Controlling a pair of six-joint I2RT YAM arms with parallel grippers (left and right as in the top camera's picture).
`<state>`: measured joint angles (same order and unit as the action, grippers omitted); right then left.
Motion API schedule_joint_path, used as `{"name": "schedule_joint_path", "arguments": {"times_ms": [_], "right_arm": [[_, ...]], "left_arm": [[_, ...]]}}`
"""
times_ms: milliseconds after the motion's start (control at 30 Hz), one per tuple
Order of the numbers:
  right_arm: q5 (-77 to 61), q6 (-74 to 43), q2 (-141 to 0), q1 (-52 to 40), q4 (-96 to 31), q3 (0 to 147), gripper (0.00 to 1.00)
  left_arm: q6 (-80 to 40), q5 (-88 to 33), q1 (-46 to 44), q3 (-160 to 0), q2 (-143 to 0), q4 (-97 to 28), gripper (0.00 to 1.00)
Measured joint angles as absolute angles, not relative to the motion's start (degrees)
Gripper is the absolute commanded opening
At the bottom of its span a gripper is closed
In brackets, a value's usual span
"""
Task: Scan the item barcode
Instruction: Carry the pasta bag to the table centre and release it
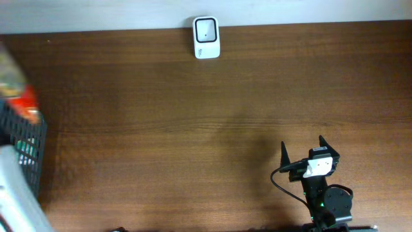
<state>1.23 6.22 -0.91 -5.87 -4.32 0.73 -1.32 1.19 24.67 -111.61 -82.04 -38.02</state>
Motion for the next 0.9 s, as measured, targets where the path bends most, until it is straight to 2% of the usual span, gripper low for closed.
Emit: {"name": "schedule_joint_path", "arguments": {"times_ms": [67, 167, 333, 500, 633, 733, 900], "right_arm": [[1.3, 6.2, -0.9, -5.9, -4.3, 0.7, 0.98], [1.2, 6.2, -0.9, -5.9, -4.3, 0.7, 0.98], [1.2, 6.2, -0.9, -5.9, -4.3, 0.7, 0.98], [1.3, 6.2, -0.9, -5.9, -4.3, 0.7, 0.99], [1.3, 6.2, -0.9, -5.9, -4.3, 0.7, 0.99], [1.2, 6.2, -0.9, -5.9, -4.3, 0.7, 0.98], [1.3, 6.2, -0.9, -5.9, -4.3, 0.7, 0.98]], "left_arm": [[-1.8, -0.2, 14.5, -111.9, -80.3, -42.5, 0.0], [-1.8, 0.0, 3.7, -112.2, -81.5, -57.5, 0.0], [-3.4, -2.1, -5.7, -112.3, -95.5, -72.2, 0.0], [-4.4, -14.2, -9.1, -112.2, -112.5, -72.0, 0.0], [-6.4, -17.3, -10.0, -112.2, -120.6, -71.7, 0.0], [-7.4, -17.4, -11.3, -112.2, -121.3, -70.5, 0.0], [-13.7, -17.8, -22.2, -112.2, -123.4, -63.4, 0.0]]}}
